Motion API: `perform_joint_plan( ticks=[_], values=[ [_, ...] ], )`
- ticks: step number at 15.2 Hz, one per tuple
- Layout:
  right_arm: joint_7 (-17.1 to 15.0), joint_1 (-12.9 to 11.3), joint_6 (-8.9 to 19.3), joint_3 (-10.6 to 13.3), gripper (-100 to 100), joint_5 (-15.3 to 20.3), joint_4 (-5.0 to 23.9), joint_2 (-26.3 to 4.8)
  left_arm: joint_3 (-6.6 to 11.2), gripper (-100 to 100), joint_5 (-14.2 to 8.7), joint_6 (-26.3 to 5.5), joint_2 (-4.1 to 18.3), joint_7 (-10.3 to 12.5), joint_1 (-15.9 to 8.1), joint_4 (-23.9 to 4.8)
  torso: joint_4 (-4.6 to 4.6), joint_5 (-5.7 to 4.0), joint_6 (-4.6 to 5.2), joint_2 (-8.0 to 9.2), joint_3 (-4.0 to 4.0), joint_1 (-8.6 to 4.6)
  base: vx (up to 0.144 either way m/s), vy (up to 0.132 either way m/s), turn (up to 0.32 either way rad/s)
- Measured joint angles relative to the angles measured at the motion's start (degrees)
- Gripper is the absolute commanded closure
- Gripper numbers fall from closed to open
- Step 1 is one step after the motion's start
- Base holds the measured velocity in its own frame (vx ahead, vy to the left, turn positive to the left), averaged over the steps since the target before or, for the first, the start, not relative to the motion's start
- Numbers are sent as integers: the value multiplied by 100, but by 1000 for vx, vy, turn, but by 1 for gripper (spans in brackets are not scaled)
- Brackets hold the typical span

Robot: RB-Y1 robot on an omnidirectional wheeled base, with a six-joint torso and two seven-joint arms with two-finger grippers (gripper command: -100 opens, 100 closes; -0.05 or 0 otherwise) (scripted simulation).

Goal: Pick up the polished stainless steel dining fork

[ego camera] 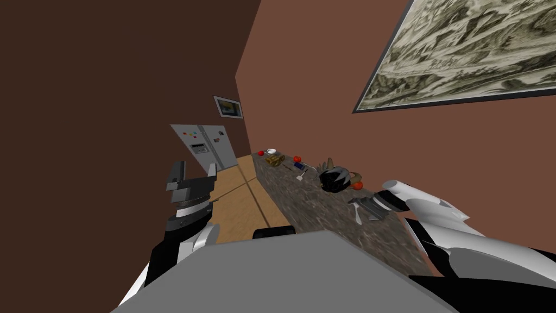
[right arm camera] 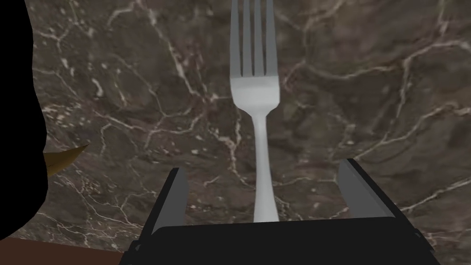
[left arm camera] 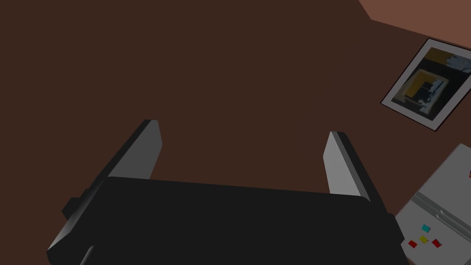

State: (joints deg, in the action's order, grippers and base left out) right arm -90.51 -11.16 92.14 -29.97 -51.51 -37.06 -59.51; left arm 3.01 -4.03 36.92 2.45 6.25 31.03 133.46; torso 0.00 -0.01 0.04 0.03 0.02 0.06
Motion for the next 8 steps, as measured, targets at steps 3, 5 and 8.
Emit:
perform_joint_plan(
  ticks=[3, 5, 8],
  values=[
    [96, 34, -173, 3, 100, 45, 77, 125, 0, 0, 0, 0, 0, 0, 0, 0, -2, 2, -1, -8, -5, 1, 33, 2, -17],
    [97, 36, -175, 4, 100, 46, 77, 123, 0, 0, 0, 0, 0, 0, 0, 0, 1, 2, -3, 1, 1, 2, 0, 0, 0],
    [103, 36, -172, 8, 100, 49, 74, 120, 0, 0, 0, 0, 0, 0, 0, 0, 3, -2, 0, 6, 4, -1, -9, 0, 11]
  ],
)
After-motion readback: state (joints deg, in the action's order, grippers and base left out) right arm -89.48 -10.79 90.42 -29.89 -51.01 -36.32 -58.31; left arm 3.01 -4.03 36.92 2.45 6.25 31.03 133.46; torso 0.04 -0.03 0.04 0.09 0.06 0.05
